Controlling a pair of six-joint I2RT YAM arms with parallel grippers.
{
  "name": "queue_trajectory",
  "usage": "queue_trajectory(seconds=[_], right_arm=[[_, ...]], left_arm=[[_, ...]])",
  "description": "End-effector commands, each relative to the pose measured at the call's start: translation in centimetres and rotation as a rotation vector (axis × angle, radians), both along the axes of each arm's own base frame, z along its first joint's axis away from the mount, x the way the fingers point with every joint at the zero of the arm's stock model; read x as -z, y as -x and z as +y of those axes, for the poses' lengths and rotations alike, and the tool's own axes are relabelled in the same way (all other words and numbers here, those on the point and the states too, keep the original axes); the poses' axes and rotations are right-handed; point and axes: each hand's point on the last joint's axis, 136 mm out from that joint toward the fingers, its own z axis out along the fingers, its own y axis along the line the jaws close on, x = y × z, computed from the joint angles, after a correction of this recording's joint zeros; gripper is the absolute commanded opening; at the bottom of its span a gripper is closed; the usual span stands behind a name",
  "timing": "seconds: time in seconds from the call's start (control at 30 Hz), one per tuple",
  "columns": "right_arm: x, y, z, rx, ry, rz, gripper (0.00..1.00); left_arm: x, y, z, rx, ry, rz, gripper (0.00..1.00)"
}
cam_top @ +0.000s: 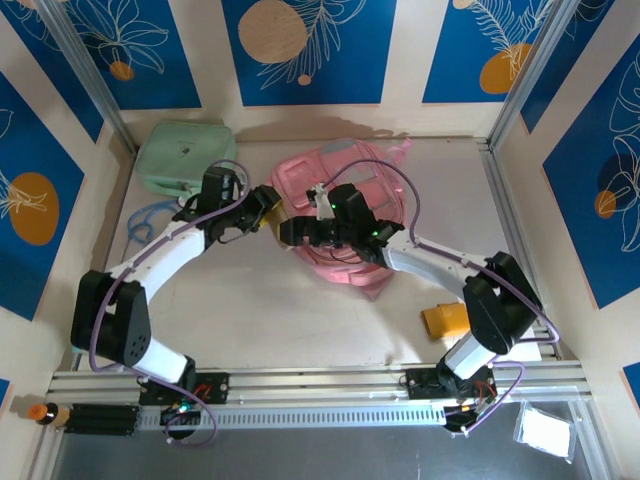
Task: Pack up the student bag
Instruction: Pass the glasses case, then open the student bag at the top-center of the table.
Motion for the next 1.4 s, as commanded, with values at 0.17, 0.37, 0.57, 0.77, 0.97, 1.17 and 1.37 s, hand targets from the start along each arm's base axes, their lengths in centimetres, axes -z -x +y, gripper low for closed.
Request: queue_trajectory(seconds=[0.17, 0.37, 0.57, 0.77, 0.97, 1.17, 1.37], right_arm=[[-0.3, -2.1, 0.5, 0.042, 0.041, -0.039, 0.57], [0.1, -2.5, 0.2, 0.051, 0.055, -0.027, 0.38], [-0.3, -3.0, -1.7, 0.085, 0.051, -0.024, 0.31], [-1.1, -3.6, -6.8, 0.186, 0.072, -0.051, 0.30], [-1.4, -4.7, -14.1, 0.370, 0.123, -0.047, 0.30], [-2.1, -5.5, -20.1, 0.513, 0.151, -0.060, 0.30], [-1.7, -5.2, -23.9, 0.610, 0.148, -0.016, 0.29]], left_arm=[[-2.5, -0.6, -2.0, 0.015, 0.086, -0.049, 0.45], [-2.2, -0.4, -1.8, 0.017, 0.073, -0.047, 0.46], [-2.9, -0.3, 0.4, -0.020, -0.048, -0.120, 0.70], [-3.9, 0.7, 2.4, 0.049, -0.281, -0.286, 0.93], [-2.7, 2.5, -2.1, 0.325, -0.508, -0.404, 0.95], [0.9, 3.3, -9.1, 0.620, -0.759, -0.498, 0.94], [3.7, 3.4, -14.2, 0.867, -1.077, -0.511, 0.84]])
